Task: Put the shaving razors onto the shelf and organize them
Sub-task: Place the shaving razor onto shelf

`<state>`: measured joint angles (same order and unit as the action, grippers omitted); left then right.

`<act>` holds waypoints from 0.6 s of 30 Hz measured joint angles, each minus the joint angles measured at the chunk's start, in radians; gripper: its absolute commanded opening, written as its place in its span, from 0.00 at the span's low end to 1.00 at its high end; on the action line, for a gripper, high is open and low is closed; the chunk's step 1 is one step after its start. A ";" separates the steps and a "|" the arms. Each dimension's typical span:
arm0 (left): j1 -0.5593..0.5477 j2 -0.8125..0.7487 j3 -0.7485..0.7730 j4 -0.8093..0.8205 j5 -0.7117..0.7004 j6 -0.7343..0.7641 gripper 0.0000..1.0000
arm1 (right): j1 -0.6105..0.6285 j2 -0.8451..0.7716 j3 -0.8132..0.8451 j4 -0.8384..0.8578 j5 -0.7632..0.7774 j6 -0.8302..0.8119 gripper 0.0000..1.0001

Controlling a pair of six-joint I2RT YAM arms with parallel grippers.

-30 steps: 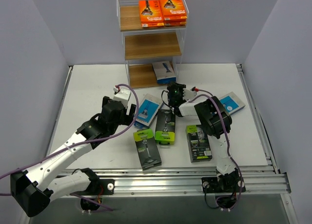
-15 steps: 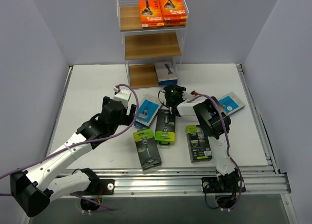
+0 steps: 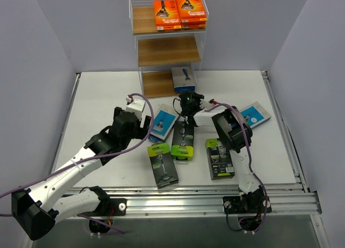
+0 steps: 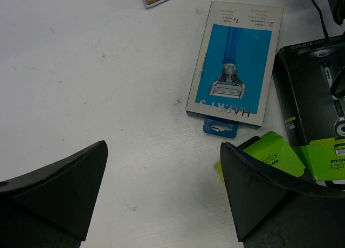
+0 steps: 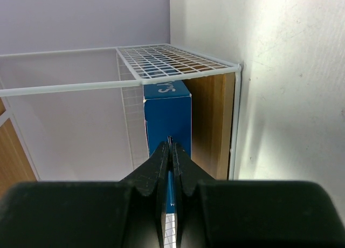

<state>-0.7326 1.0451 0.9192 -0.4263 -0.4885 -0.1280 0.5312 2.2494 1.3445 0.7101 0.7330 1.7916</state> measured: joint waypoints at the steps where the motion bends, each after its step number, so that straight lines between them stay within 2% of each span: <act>1: 0.000 0.000 0.000 0.000 0.000 0.000 0.95 | 0.000 0.006 0.007 0.001 -0.002 0.001 0.00; 11: -0.005 0.000 0.000 -0.001 0.000 0.000 0.94 | -0.005 0.057 0.021 0.002 -0.025 0.012 0.02; 18: -0.006 0.000 0.000 -0.001 0.000 0.000 0.95 | -0.019 0.057 0.021 0.019 -0.037 0.013 0.20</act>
<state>-0.7383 1.0451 0.9192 -0.4271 -0.4889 -0.1280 0.5121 2.3062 1.3659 0.7296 0.6960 1.8046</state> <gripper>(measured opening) 0.944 0.150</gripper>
